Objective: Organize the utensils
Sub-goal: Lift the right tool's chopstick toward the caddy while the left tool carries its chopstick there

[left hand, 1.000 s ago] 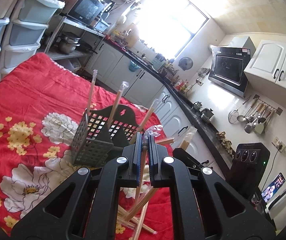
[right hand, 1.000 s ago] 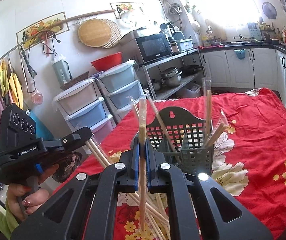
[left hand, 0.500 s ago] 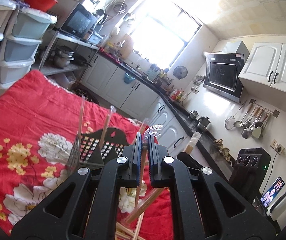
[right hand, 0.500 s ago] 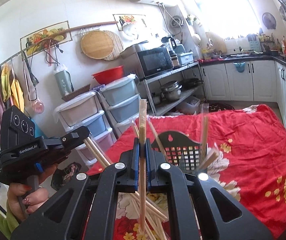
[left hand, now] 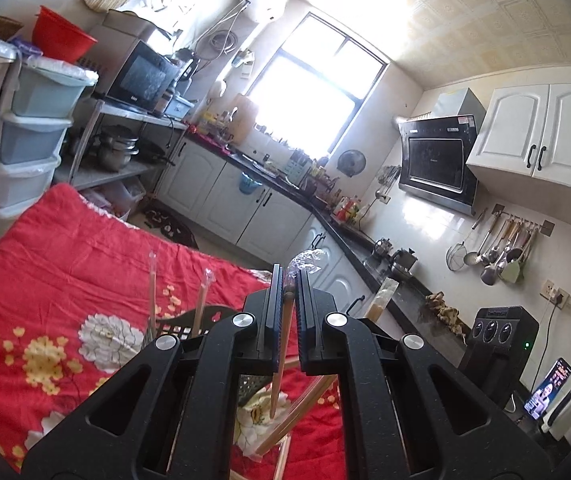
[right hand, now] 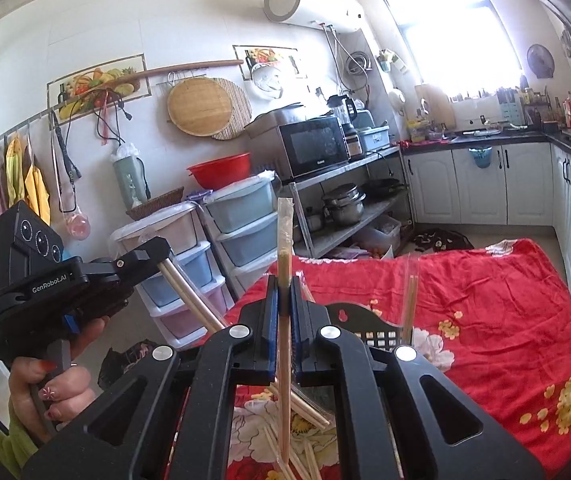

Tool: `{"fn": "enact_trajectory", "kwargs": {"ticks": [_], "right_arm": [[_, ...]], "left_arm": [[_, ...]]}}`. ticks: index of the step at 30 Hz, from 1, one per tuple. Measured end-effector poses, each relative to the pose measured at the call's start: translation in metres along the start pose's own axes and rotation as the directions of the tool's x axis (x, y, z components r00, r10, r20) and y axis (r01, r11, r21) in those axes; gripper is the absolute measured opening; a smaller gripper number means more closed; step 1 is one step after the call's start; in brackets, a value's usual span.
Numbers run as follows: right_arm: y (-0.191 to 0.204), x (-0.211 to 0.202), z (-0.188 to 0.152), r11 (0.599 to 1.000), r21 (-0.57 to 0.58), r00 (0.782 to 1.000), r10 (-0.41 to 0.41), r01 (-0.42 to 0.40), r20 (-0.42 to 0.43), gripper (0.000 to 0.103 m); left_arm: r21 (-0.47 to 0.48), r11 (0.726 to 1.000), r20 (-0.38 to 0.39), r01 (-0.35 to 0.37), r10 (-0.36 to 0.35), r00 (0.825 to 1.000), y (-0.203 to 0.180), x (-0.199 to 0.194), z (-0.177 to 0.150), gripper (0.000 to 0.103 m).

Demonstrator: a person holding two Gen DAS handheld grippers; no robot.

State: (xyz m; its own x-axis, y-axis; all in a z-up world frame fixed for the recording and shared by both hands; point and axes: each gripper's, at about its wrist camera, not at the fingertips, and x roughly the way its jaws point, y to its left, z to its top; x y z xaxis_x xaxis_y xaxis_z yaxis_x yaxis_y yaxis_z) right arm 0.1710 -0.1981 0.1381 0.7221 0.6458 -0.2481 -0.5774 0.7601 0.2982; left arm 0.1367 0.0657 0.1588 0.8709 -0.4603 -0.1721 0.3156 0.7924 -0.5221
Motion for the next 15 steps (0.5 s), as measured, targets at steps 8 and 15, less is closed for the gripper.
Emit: {"fn": "enact_trajectory", "kwargs": {"ticks": [8,15], "right_arm": [[0.006,0.001,0.016,1.000,-0.026,0.999,0.000,0.001,0.040,0.006],[0.009,0.002,0.032,0.999,-0.045,0.997,-0.002,0.006,0.082,0.006]], "left_arm": [[0.022,1.000,0.030,-0.007,0.006,1.000,-0.004,-0.002,0.013,0.003],[0.046,0.999,0.066,-0.024,0.021,0.998,-0.007,-0.007,0.025,0.003]]}}
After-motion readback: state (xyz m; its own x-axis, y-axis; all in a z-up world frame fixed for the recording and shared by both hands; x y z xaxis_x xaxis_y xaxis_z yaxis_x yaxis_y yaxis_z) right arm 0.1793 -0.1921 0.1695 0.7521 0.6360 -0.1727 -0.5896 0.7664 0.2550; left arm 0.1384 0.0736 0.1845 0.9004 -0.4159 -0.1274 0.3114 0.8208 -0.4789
